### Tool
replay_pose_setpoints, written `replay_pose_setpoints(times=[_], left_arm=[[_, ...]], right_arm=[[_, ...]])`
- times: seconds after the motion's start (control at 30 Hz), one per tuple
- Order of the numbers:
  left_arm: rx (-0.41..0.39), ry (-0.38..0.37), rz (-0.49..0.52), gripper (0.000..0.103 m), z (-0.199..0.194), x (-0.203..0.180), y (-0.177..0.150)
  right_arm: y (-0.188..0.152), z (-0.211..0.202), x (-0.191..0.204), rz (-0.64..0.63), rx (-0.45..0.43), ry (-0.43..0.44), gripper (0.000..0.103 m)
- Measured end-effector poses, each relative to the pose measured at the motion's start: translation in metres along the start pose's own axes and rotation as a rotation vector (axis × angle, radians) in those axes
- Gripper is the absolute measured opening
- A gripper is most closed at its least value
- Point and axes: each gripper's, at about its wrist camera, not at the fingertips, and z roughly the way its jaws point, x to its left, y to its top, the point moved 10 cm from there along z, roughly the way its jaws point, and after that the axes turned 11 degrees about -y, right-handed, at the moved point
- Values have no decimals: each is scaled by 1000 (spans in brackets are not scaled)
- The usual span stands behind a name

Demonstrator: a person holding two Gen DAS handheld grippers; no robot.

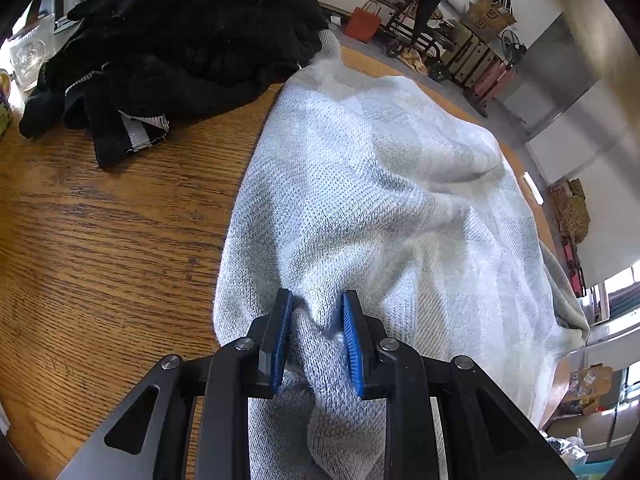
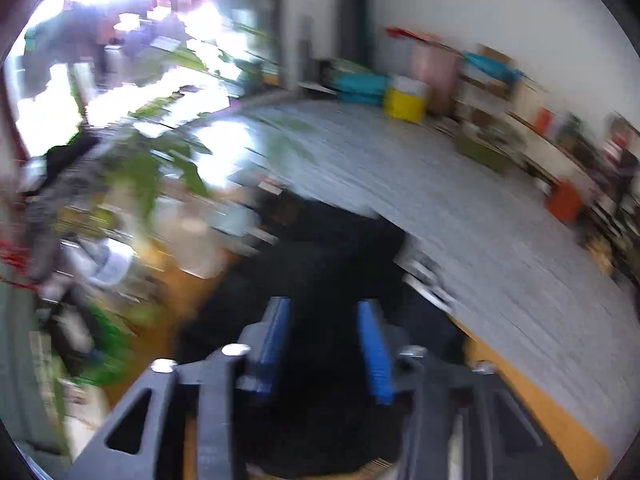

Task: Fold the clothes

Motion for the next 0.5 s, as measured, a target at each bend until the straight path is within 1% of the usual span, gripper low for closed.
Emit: replay_pose_setpoints(times=[0.03, 0.1, 0.13, 0.2, 0.23, 0.27, 0.33, 0.37, 0.4, 0.43, 0.5], left_arm=[[-1, -8, -12, 25, -2, 2, 0], [-17, -40, -40, 25, -10, 3, 5], [-29, -59, -52, 25, -13, 4, 8], [-74, -115, -78, 27, -26, 4, 16], [-104, -121, -88, 29, -31, 6, 21], [-134, -125, -99, 30, -37, 9, 27], [-156, -66, -107, 42, -39, 19, 32], [-149, -21, -108, 44, -36, 25, 32], [-128, 10, -98, 46, -31, 26, 30], [-106, 42, -89, 47, -26, 28, 28], [-54, 104, -52, 47, -13, 28, 22]], right_arm=[[-17, 10, -20, 27, 37, -32, 43], [-57, 20, -54, 88, 91, -17, 43], [-75, 21, -65, 110, 99, -5, 44], [-114, 15, -84, 123, 118, 5, 45], [-137, 9, -93, 115, 132, -7, 49], [-160, 4, -102, 107, 147, -19, 50], [-205, -7, -122, 90, 175, -45, 51], [-222, -15, -136, 83, 175, -69, 54], [-242, -26, -152, 84, 176, -101, 60], [-264, -39, -171, 94, 176, -138, 71], [-303, -57, -201, 112, 182, -199, 86]])
